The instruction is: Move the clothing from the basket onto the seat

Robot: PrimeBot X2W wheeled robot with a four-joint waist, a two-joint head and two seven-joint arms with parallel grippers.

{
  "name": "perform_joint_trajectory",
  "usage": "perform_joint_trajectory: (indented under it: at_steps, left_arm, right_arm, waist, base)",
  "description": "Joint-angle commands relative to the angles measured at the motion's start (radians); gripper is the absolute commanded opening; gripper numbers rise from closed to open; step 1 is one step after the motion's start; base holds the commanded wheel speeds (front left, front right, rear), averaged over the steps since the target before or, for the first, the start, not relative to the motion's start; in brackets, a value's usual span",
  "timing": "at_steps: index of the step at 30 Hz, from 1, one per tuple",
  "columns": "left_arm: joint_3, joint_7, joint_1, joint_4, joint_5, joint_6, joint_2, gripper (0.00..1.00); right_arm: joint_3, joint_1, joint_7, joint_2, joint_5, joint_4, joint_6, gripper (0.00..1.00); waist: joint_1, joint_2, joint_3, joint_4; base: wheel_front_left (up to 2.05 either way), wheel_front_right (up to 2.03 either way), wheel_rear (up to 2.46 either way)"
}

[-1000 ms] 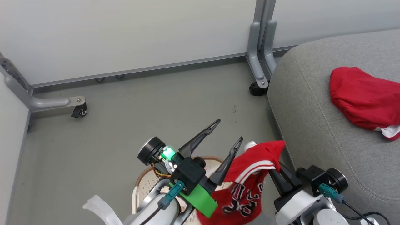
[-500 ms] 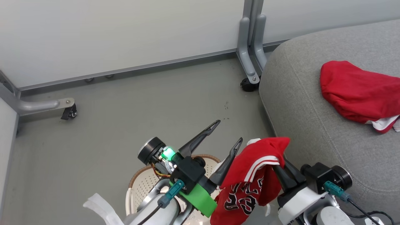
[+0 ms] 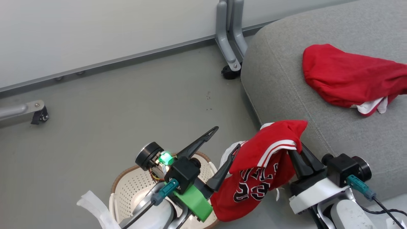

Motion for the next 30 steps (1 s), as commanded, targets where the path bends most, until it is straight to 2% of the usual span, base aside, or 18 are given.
perform_joint_trajectory:
  at_steps: [1,9,17,25,30]
  left_arm:
    - [0.0,0.001,-0.014,0.0,-0.011,-0.005,0.01,1.0]
    - [-0.02,0.011,-0.037,0.002,-0.022,-0.012,0.032,1.0]
    - [-0.05,0.034,-0.069,-0.006,-0.014,-0.017,0.059,1.0]
    - [-0.086,0.064,-0.099,-0.022,-0.005,-0.02,0.083,1.0]
    - [-0.116,0.083,-0.122,-0.038,-0.008,-0.022,0.087,1.0]
  right_arm:
    - [-0.006,0.007,0.0,0.005,-0.006,-0.012,-0.002,0.0]
    - [-0.056,0.027,0.0,0.039,0.004,-0.055,-0.002,0.0]
    - [-0.085,0.026,0.0,0.07,0.029,-0.089,-0.002,0.0]
    - [-0.172,-0.043,0.0,0.084,0.06,-0.129,-0.002,0.0]
    - [-0.282,-0.183,-0.001,0.083,0.084,-0.193,-0.002,0.0]
  waist:
    - [0.0,-0.0001,0.049,-0.061]
    - [0.0,-0.0001,0.135,-0.178]
    - [0.0,-0.0001,0.228,-0.255]
    - [0.0,-0.0001,0.305,-0.276]
    - [0.0,-0.0001,0.356,-0.256]
  base:
    - [0.0,0.0,0.0]
    - [0.0,0.0,0.0]
    - [0.0,0.0,0.0]
    - [0.0,0.0,0.0]
    - [0.0,0.0,0.0]
